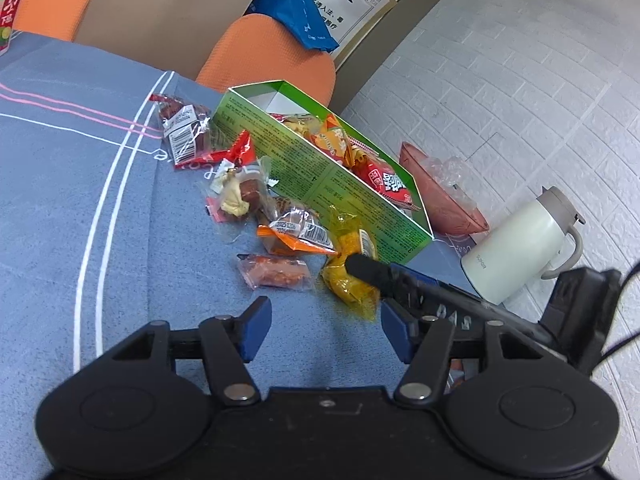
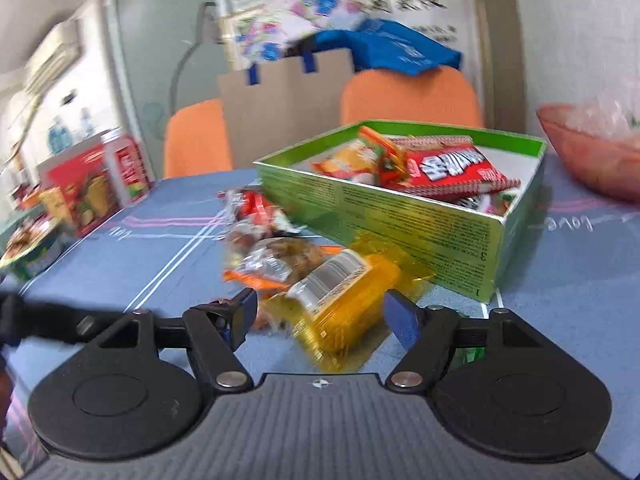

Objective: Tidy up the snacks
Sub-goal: 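Move back to the heap and grasp yellow barcode packets with both grippers, then carry the yellow packets into the green box and open both grippers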

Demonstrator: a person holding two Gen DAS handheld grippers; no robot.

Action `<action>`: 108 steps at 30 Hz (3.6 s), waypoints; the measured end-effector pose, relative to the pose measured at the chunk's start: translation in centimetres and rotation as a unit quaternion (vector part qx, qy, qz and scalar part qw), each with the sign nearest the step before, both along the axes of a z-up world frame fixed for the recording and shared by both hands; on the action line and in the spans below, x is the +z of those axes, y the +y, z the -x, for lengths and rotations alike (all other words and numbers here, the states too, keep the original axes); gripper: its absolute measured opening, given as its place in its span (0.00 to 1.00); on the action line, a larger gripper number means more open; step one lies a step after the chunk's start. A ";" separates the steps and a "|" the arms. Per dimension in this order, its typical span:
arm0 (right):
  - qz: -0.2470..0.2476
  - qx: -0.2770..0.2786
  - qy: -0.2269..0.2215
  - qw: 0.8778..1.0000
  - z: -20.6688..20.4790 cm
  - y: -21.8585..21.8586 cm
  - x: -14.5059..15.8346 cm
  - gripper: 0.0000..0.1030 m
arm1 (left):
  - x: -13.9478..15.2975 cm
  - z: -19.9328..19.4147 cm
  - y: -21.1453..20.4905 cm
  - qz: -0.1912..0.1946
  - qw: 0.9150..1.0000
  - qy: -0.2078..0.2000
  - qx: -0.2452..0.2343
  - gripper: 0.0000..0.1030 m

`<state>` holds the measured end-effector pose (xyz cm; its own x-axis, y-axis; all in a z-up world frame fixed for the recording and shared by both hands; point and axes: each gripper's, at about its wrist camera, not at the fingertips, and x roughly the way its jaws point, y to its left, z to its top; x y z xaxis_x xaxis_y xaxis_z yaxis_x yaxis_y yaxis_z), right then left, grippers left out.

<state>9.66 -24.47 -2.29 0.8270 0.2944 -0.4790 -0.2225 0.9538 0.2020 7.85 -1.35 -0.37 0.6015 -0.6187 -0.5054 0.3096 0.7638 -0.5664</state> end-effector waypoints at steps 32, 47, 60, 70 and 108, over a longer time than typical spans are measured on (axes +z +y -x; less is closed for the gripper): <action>-0.015 0.096 0.041 0.994 5.5 1.9 -1.0 0.91 | -2.8 -2.3 -2.4 0.057 0.995 0.085 -0.008 0.75; 0.004 0.082 0.027 0.996 6.2 1.2 -1.7 0.66 | -2.5 -2.4 -5.0 0.020 0.998 0.059 -0.031 0.51; -0.002 0.076 -0.067 0.995 3.5 -0.6 3.4 0.63 | 5.0 -6.3 -6.4 0.017 0.998 -0.047 -0.033 0.51; -0.013 0.075 -0.135 0.988 -5.3 -0.9 6.1 0.63 | 7.8 -15.0 -5.9 0.013 0.997 -0.078 -0.015 0.51; -0.039 0.068 -0.012 0.997 3.9 -2.0 0.1 1.00 | 0.3 -8.5 -0.5 -0.088 0.995 0.002 0.036 1.00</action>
<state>5.80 -26.45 -2.19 0.7872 0.4407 -0.4314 -0.3548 0.8958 0.2675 16.33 -1.85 -0.06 0.6386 -0.4753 -0.6052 0.2486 0.8717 -0.4223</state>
